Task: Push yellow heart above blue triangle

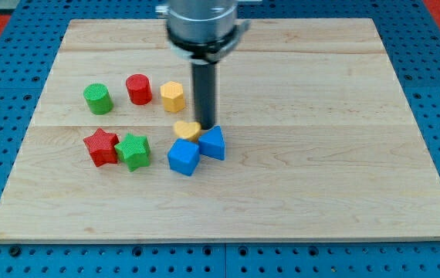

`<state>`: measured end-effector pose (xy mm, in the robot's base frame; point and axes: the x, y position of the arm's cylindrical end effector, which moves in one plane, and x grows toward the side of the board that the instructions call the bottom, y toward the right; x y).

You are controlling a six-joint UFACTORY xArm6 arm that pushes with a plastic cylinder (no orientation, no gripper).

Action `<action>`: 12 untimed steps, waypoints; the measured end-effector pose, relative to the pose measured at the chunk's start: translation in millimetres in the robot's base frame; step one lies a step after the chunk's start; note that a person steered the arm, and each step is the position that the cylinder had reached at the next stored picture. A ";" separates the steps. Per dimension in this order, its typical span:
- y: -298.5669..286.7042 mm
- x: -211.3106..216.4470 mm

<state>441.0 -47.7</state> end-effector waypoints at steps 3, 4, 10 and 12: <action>-87.9 35.1; -87.9 51.9; -11.2 17.4; -3.1 -0.8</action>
<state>440.2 -50.8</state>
